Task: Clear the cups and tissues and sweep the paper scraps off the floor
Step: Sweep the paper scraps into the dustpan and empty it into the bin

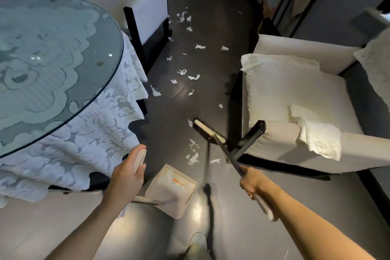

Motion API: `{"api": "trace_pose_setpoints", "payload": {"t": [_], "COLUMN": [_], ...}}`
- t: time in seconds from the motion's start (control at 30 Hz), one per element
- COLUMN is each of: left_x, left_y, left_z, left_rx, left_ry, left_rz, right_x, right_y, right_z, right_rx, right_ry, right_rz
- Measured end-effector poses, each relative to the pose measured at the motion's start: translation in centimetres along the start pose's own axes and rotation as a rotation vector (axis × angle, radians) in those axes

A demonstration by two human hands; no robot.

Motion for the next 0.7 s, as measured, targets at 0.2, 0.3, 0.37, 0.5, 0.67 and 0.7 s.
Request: {"api": "trace_pose_setpoints", "payload": {"t": [0.2,0.3,0.37,0.5,0.67,0.7], "left_x": [-5.9,-7.6,-8.2,-8.2,-6.4,-6.1], "left_y": [1.6,2.6,3.1,2.7,1.4,1.1], "left_z": [3.4,5.3,5.9,5.2,4.2,4.2], "left_rx": [-0.060,-0.049,-0.033,-0.052,-0.044,-0.040], "left_ry": [0.016,0.037,0.042,0.019,0.002,0.017], "left_rz": [0.038,0.024,0.012,-0.008,-0.013,-0.012], "right_x": [-1.2,1.5,2.7,5.1,7.7,7.7], "right_y": [2.8,4.1,3.3,0.5,-0.9,-1.0], "right_z": [-2.1,-2.2,-2.1,-1.9,-2.1,-2.2], "right_rx": [0.013,-0.103,-0.207,-0.342,-0.403,-0.404], "right_ry": [0.064,0.122,0.175,0.212,0.162,0.152], "right_rz": [-0.162,-0.329,-0.375,-0.395,-0.343,-0.316]}}
Point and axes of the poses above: each hand's wrist, its own x-axis away from the middle knuckle, its own y-axis out of the palm, z = x × y, the point moved 7 cm from there along -x, towards the middle knuckle, and after that the axes turned 4 degrees about -x, right-handed, at the moved point
